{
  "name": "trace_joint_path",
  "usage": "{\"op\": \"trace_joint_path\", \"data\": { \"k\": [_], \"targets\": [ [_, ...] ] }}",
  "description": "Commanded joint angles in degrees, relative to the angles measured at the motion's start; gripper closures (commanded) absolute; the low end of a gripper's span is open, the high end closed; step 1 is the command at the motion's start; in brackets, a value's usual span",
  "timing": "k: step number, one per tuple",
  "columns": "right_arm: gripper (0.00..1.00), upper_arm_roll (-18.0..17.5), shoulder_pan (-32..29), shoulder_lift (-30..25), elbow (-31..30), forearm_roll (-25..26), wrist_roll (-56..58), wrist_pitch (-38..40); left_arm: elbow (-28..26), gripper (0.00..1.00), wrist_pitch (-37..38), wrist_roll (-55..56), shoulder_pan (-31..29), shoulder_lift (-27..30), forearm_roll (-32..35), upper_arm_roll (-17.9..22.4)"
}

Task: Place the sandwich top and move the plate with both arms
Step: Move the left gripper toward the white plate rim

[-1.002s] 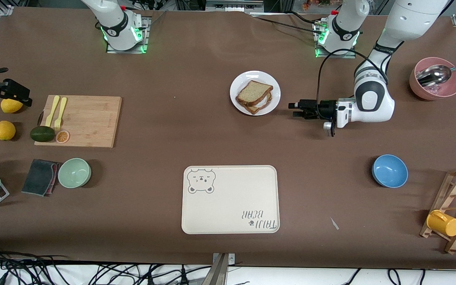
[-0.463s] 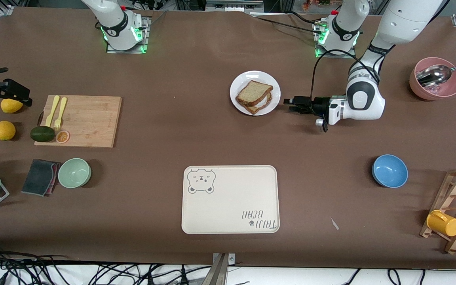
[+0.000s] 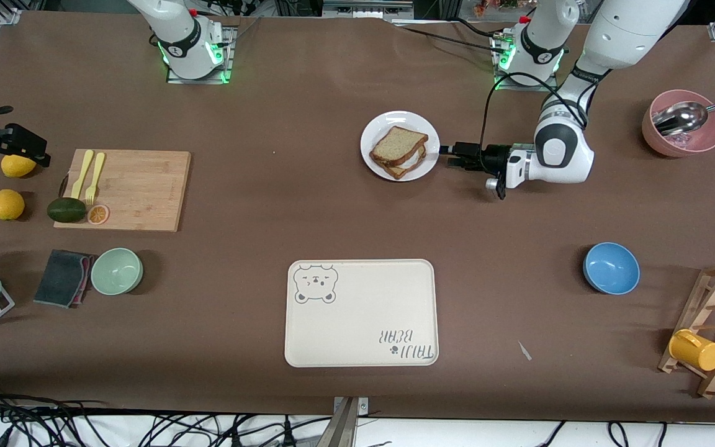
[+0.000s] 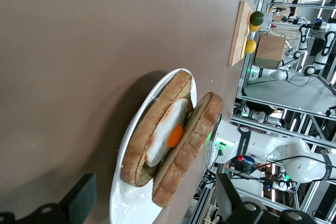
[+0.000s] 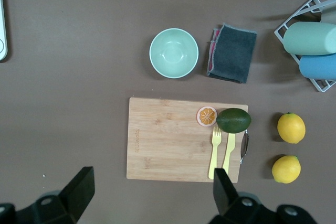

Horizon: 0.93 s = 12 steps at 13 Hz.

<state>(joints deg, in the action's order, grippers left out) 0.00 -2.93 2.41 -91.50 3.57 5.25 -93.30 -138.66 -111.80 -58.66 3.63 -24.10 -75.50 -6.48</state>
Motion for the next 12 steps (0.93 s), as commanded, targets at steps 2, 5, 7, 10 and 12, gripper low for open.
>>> {"op": "trace_joint_path", "data": {
  "k": [2, 5, 7, 10, 12],
  "targets": [
    [0.0, -0.6, -0.9, -1.0, -0.9, 0.4, 1.0, 0.1, -0.7, 0.0, -2.3, -2.9, 1.3, -1.2, -2.0, 0.0],
    [0.0, -0.6, -0.9, -1.0, -0.9, 0.4, 1.0, 0.1, -0.7, 0.0, -2.4, -3.2, 3.6, -1.8, -4.9, 0.0],
    [0.0, -0.6, -0.9, -1.0, -0.9, 0.4, 1.0, 0.1, -0.7, 0.0, -3.3, -3.7, 4.2, -2.2, -5.8, 0.0],
    [0.0, -0.6, -0.9, -1.0, -0.9, 0.4, 1.0, 0.1, -0.7, 0.05, -3.3, -6.0, 4.1, -3.1, -5.9, 0.0],
    [0.0, -0.6, -0.9, -1.0, -0.9, 0.4, 1.0, 0.1, -0.7, 0.1, -3.3, -6.1, 4.1, -3.1, -6.1, 0.0]
  ]
}}
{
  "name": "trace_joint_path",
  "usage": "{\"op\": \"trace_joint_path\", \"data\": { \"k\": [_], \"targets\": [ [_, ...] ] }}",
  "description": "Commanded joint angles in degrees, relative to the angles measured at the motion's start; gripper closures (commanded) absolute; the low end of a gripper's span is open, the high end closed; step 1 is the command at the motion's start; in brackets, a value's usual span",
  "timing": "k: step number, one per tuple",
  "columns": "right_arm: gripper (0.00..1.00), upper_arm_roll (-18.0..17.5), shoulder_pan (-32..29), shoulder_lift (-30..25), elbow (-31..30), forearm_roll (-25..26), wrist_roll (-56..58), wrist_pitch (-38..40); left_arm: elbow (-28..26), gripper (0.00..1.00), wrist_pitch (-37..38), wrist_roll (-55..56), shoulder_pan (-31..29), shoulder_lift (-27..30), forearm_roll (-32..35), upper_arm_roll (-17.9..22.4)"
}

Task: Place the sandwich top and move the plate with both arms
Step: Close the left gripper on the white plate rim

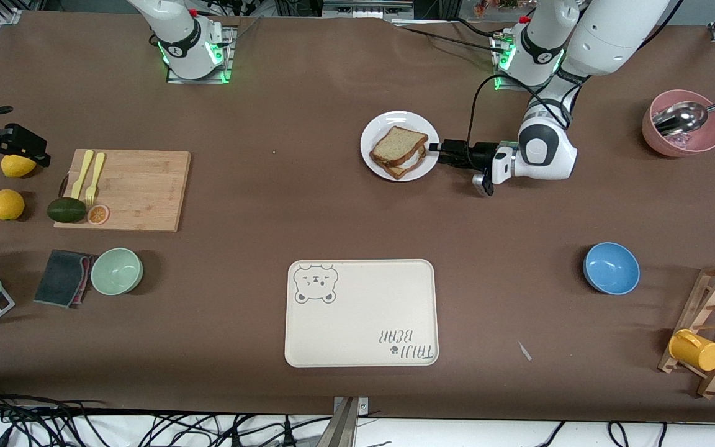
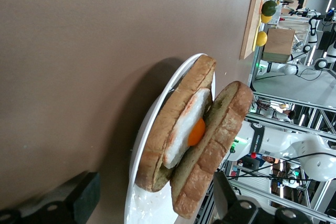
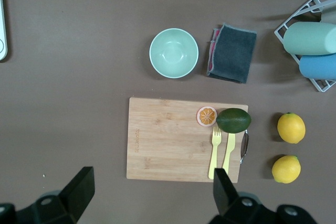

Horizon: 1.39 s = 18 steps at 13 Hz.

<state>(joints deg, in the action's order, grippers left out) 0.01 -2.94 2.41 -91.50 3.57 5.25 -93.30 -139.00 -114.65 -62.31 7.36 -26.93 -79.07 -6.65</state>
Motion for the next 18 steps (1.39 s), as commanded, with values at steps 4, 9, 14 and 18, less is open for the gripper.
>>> {"op": "trace_joint_path", "data": {
  "k": [4, 9, 14, 18],
  "targets": [
    [0.0, -0.6, -0.8, -1.0, -0.9, 0.4, 1.0, 0.1, -0.2, 0.21, -0.6, -2.5, 0.5, -0.3, -2.8, 0.1],
    [0.0, -0.6, -0.8, -1.0, -0.9, 0.4, 1.0, 0.1, 0.0, 0.21, -1.2, -2.5, 0.5, -0.4, -3.9, 0.0],
    [0.0, -0.7, -0.8, -1.1, -0.9, 0.4, 1.0, 0.1, 0.0, 0.21, -1.8, -4.2, 1.3, -1.4, -3.9, 0.0],
    [0.0, -0.7, -0.8, -0.9, -0.8, 0.3, 0.9, 0.0, 0.0, 0.21, -1.8, -4.2, 1.2, -1.1, -3.9, 0.0]
  ]
}}
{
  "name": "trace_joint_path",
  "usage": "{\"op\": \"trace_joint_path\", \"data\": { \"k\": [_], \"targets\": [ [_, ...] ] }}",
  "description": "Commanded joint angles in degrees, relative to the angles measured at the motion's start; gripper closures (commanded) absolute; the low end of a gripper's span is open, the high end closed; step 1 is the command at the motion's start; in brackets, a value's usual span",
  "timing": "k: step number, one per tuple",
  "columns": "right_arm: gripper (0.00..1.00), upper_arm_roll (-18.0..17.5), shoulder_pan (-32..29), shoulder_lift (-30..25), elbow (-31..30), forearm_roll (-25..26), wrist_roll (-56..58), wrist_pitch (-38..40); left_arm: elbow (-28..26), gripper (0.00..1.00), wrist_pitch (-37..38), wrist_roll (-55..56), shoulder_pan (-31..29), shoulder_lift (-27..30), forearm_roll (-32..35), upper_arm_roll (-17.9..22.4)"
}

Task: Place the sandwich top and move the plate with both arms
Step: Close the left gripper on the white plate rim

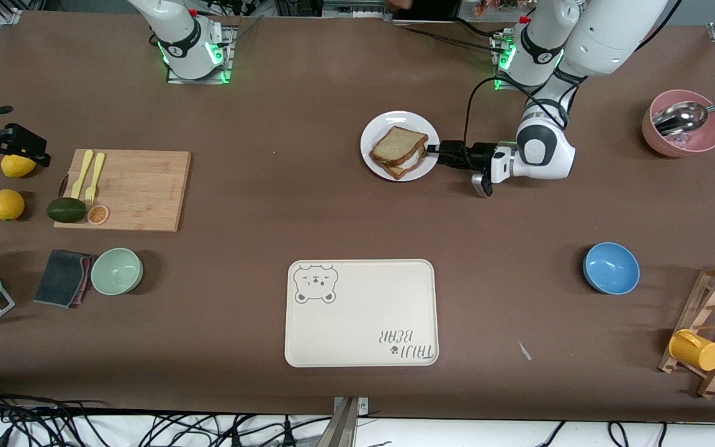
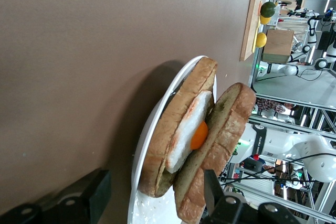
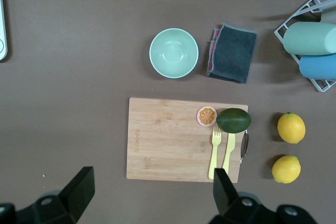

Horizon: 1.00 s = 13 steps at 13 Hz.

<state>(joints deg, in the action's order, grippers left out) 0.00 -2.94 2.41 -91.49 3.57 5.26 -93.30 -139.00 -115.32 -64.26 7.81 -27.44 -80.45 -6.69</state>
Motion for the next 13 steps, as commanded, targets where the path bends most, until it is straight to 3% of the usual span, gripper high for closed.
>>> {"op": "trace_joint_path", "data": {
  "k": [1, 6, 10, 13],
  "targets": [
    [0.0, -0.7, -0.8, -1.0, -0.9, 0.4, 0.9, 0.1, 0.0, 0.22, -1.1, -2.3, 0.8, -0.5, -2.5, 0.0],
    [0.0, -0.6, -0.8, -1.0, -0.9, 0.3, 1.0, 0.2, 0.1, 0.35, -1.1, -2.4, 0.8, -0.1, -2.4, 0.0],
    [0.0, -1.2, -0.8, -1.2, -0.9, 0.3, 0.4, 1.3, 0.1, 0.4, -1.1, -2.4, 0.7, 0.3, -1.9, 0.0],
    [0.0, -1.0, -0.8, -1.1, -0.9, 0.2, 0.5, 1.4, 0.2, 0.51, -1.1, -2.6, 0.8, 0.2, -1.8, 0.0]
  ]
}}
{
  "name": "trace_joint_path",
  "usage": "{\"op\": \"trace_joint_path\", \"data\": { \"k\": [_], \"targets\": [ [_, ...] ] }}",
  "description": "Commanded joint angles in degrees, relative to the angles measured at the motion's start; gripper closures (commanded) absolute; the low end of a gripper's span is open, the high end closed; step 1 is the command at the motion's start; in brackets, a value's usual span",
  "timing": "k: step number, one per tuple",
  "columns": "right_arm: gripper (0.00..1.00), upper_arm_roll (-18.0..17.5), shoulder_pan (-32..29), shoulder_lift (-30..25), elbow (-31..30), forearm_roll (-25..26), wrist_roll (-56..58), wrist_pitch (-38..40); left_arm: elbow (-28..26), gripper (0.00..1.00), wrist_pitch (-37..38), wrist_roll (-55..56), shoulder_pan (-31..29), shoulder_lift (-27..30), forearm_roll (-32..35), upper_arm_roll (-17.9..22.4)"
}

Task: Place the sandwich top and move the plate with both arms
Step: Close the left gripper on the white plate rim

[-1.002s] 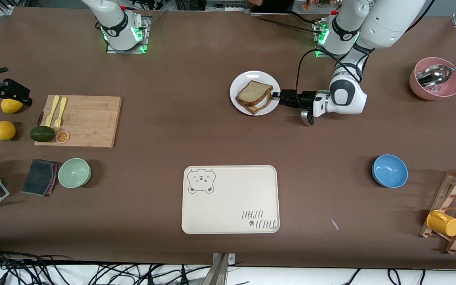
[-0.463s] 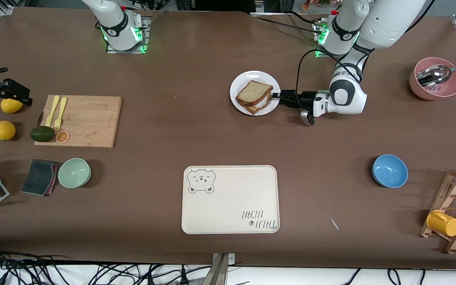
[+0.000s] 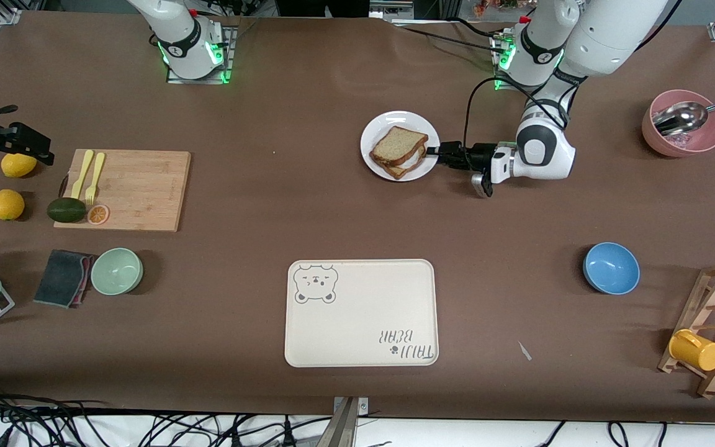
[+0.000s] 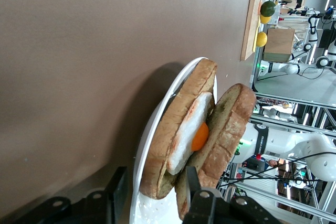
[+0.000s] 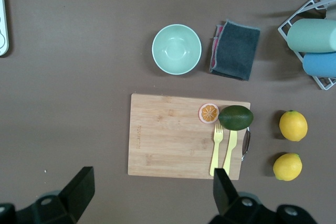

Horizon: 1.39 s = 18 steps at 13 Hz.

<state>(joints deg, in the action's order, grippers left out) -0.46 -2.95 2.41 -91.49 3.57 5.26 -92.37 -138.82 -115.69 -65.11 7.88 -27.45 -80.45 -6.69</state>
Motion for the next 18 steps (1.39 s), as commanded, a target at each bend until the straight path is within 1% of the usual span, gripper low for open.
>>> {"op": "trace_joint_path", "data": {
  "k": [1, 4, 9, 12, 16, 18],
  "targets": [
    [0.0, -0.5, -0.8, -1.1, -0.9, 0.2, 0.6, 0.5, 0.0, 0.55, -0.7, -1.8, 0.7, 0.2, -1.8, 0.0],
    [0.0, -0.5, -0.8, -1.1, -0.9, 0.2, 0.8, 0.5, 0.0, 0.56, -0.8, -1.9, 0.8, 0.1, -1.8, 0.0],
    [0.0, -0.4, -0.8, -1.1, -0.9, 0.2, 0.8, 0.5, 0.1, 0.66, -0.8, -1.9, 0.9, -0.1, -1.6, 0.0],
    [0.0, -0.2, -0.8, -1.1, -0.9, 0.2, 0.9, 0.6, 0.2, 0.69, -0.9, -2.0, 0.9, -0.4, -1.6, 0.1],
    [0.0, -0.2, -0.8, -1.1, -0.9, 0.2, 0.9, 0.5, 0.1, 0.73, -0.9, -4.7, 0.8, -1.2, -1.6, 0.1],
    [0.0, -0.2, -0.8, -1.1, -0.9, 0.2, 0.9, 0.5, 0.2, 0.78, -0.9, -4.7, 0.8, -1.2, -1.6, 0.1]
  ]
}}
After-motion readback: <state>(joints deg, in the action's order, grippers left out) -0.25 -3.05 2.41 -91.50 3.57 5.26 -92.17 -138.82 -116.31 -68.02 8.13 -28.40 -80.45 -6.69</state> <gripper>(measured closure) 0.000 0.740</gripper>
